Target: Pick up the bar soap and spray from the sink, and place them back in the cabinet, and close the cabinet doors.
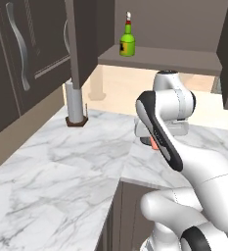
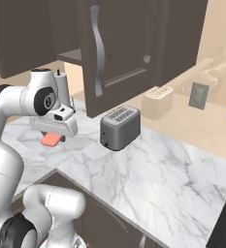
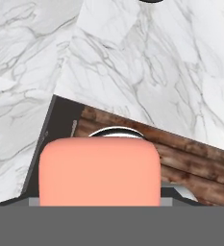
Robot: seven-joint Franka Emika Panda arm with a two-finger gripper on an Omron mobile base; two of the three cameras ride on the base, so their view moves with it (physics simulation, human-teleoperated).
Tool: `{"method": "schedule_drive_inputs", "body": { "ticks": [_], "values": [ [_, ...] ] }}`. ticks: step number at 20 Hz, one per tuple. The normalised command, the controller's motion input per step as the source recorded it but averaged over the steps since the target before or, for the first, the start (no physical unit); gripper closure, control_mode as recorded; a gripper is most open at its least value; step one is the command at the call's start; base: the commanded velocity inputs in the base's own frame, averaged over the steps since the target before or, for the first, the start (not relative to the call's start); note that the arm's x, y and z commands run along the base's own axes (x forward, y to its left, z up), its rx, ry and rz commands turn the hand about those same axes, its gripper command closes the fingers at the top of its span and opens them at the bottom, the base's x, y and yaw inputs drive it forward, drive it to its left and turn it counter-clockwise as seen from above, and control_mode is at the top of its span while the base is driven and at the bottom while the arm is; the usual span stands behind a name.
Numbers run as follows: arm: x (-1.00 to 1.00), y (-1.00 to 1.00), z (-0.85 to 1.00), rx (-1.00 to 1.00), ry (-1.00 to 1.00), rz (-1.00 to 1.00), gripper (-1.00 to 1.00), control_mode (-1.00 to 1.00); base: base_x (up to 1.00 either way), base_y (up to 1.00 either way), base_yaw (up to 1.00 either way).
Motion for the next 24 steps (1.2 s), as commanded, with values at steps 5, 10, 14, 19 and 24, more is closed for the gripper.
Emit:
{"method": "schedule_drive_inputs", "body": {
  "ticks": [5,10,14,19,24],
  "values": [
    [0.00,0.00,0.00,0.00,0.00,0.00,1.00,1.00,0.00,0.00,0.00],
    [0.00,0.00,0.00,0.00,0.00,0.00,1.00,1.00,0.00,0.00,0.00],
    [0.00,0.00,0.00,0.00,0.00,0.00,1.00,1.00,0.00,0.00,0.00],
    [0.00,0.00,0.00,0.00,0.00,0.00,1.00,1.00,0.00,0.00,0.00],
    [0.00,0.03,0.00,0.00,0.00,0.00,1.00,-1.00,0.00,0.01,0.00]
  ]
}}
